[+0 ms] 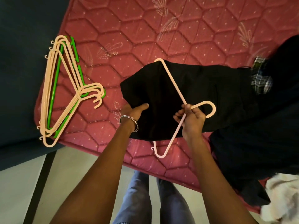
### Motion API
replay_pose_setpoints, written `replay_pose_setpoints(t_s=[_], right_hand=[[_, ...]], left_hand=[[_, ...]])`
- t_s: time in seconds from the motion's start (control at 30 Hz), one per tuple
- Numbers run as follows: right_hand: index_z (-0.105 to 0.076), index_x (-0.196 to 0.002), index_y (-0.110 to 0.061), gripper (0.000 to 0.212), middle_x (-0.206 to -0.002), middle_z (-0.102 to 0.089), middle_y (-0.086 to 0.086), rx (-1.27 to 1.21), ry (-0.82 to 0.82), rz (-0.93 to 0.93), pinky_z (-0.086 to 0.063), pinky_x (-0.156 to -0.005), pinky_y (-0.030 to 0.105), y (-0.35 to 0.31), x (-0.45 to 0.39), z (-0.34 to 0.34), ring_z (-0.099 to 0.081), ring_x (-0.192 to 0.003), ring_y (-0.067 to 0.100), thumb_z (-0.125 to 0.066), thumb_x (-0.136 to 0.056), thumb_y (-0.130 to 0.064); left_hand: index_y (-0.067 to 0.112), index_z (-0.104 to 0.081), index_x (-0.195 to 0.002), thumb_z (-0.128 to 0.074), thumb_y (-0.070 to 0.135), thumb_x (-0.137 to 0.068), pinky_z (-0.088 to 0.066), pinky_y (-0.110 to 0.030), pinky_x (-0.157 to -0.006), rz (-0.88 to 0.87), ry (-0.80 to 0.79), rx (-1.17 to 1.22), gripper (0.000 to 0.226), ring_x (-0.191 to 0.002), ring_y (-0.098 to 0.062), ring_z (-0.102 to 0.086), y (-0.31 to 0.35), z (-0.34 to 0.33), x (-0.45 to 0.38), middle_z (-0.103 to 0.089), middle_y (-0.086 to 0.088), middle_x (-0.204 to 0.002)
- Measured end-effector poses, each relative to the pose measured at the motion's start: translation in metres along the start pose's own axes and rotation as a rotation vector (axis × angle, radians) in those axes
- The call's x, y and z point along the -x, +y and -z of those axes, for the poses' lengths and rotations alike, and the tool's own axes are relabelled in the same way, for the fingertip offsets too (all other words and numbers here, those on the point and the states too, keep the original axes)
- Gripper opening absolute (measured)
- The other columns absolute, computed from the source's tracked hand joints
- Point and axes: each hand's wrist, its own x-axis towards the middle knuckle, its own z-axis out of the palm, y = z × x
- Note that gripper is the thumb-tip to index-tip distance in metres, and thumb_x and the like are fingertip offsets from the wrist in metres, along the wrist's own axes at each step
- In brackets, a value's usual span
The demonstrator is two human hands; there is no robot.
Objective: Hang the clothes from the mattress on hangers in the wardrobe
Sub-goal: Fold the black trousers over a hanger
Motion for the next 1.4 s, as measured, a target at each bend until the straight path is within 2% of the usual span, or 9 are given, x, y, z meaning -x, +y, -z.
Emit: replay_pose_setpoints(t_s=[0.23,0.4,0.57,0.77,0.93,1.07,1.13,1.27,1.4], right_hand=[[-0.064,-0.095,-0.001,0.024,-0.071,-0.06,0.01,0.073,-0.005,0.048,-0.056,-0.057,0.033,0.001,-0.002,-0.008,-0.061,-0.062,0.021,-0.047,-0.1,-0.016],[-0.063,-0.096,-0.001,0.022,-0.072,-0.061,0.01,0.169,0.031,0.149,-0.058,-0.058,0.036,-0.001,-0.001,-0.006,-0.063,-0.061,0.019,-0.047,-0.1,-0.015],[-0.061,-0.096,-0.003,0.017,-0.073,-0.062,0.01,0.233,0.016,0.251,-0.059,-0.058,0.039,0.0,0.007,-0.012,-0.067,-0.062,0.019,-0.046,-0.1,-0.01],[-0.061,-0.087,-0.01,0.021,-0.068,-0.06,0.008,0.222,0.128,0.325,-0.059,-0.055,0.037,-0.025,-0.008,0.004,-0.064,-0.057,0.017,-0.044,-0.099,-0.007],[-0.06,-0.089,-0.008,0.016,-0.064,-0.056,0.007,0.146,0.361,0.346,-0.055,-0.056,0.036,-0.063,-0.036,0.045,-0.059,-0.053,0.014,-0.047,-0.098,-0.012],[-0.062,-0.089,-0.01,0.015,-0.067,-0.06,0.008,0.256,0.204,0.418,-0.058,-0.058,0.039,-0.064,-0.031,0.051,-0.065,-0.06,0.02,-0.05,-0.098,-0.015],[-0.062,-0.095,-0.006,0.015,-0.067,-0.06,0.007,0.314,0.141,0.466,-0.059,-0.058,0.039,-0.06,-0.021,0.045,-0.066,-0.062,0.02,-0.049,-0.098,-0.014],[-0.062,-0.095,-0.005,0.015,-0.07,-0.062,0.011,0.437,0.09,0.586,-0.059,-0.054,0.036,-0.048,-0.003,0.027,-0.066,-0.061,0.019,-0.047,-0.098,-0.009],[-0.063,-0.096,-0.002,0.016,-0.069,-0.062,0.01,0.542,0.048,0.696,-0.059,-0.053,0.037,-0.032,0.006,0.008,-0.065,-0.059,0.022,-0.048,-0.097,-0.009]], left_hand=[[0.006,-0.066,-0.108,-0.08,0.007,-0.066,-0.056,-0.052,-0.08,0.194,-0.122,0.152,0.044,-0.088,-0.034,-0.069,0.004,0.015,0.0,-0.071,-0.017,-0.099],[0.009,-0.062,-0.116,-0.083,0.011,-0.053,-0.055,-0.052,-0.081,0.139,-0.056,0.29,0.066,-0.092,-0.032,-0.069,0.001,0.026,-0.006,-0.071,-0.013,-0.103],[0.005,-0.058,-0.122,-0.068,0.0,-0.081,-0.052,-0.048,-0.089,0.062,-0.066,0.327,0.043,-0.104,-0.03,-0.064,0.005,0.022,0.003,-0.066,-0.014,-0.114],[0.005,-0.054,-0.13,-0.071,0.016,-0.07,-0.049,-0.048,-0.096,-0.005,-0.329,0.505,0.063,-0.115,-0.031,-0.059,0.028,0.026,0.012,-0.059,-0.015,-0.128],[0.007,-0.058,-0.123,-0.064,0.005,-0.08,-0.05,-0.047,-0.094,-0.036,-0.309,0.498,0.043,-0.112,-0.03,-0.06,0.029,0.035,0.007,-0.061,-0.014,-0.125],[0.016,-0.065,-0.102,-0.06,-0.002,-0.086,-0.055,-0.035,-0.079,-0.071,-0.116,0.389,0.025,-0.088,-0.015,-0.068,0.012,0.039,-0.004,-0.071,0.002,-0.095],[0.014,-0.064,-0.106,-0.061,-0.002,-0.086,-0.056,-0.028,-0.068,-0.068,-0.052,0.321,0.026,-0.077,-0.008,-0.068,0.001,0.037,-0.009,-0.071,0.007,-0.088],[0.018,-0.065,-0.101,-0.061,0.0,-0.087,-0.058,-0.033,-0.069,-0.044,-0.035,0.344,0.023,-0.08,-0.013,-0.068,-0.006,0.039,-0.015,-0.072,0.006,-0.087],[0.016,-0.064,-0.113,-0.064,0.01,-0.085,-0.053,-0.044,-0.089,0.014,-0.195,0.418,0.029,-0.105,-0.026,-0.064,-0.005,0.045,-0.02,-0.066,-0.008,-0.117]])
